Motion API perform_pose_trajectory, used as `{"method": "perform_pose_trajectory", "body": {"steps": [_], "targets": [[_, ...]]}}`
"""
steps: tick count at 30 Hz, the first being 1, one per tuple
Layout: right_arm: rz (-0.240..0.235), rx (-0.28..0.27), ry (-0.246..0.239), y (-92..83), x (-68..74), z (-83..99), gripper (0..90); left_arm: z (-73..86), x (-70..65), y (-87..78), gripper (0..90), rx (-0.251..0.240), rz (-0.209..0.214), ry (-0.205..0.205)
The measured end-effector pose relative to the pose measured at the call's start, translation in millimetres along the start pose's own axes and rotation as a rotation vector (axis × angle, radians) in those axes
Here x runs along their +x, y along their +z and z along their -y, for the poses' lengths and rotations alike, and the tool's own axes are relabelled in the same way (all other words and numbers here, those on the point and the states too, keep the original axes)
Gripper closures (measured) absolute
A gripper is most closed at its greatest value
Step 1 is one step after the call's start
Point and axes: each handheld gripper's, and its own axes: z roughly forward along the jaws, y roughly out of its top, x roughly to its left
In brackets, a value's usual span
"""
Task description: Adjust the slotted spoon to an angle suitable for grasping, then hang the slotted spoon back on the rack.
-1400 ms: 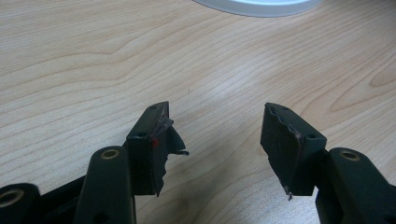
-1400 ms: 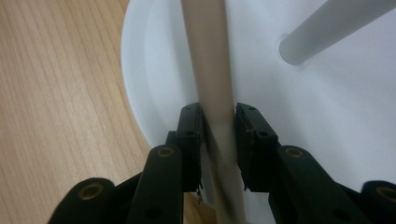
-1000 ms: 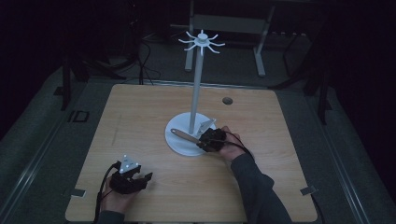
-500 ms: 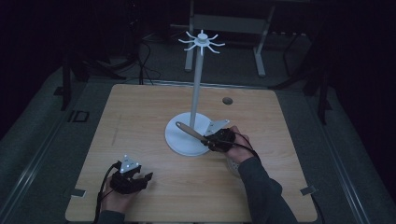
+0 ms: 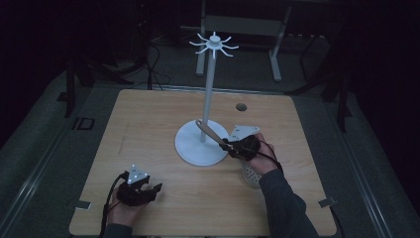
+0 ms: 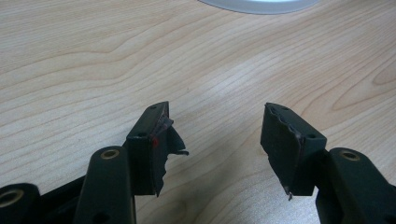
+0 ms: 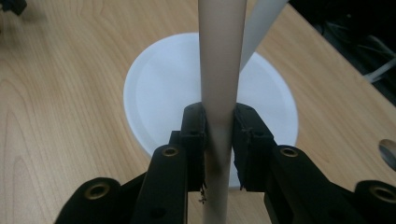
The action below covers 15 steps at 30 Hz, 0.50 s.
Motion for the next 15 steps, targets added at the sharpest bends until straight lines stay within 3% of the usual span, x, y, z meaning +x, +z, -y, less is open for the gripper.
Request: {"method": "perform_pose_trajectory", "body": {"steps": [15], "targets": [[0.086,-0.137,0.073,-28.3,-7.7,3.7,75.4,-0.2,-0.4,0.4,43.0,0.0,-0.002,0.006]]}}
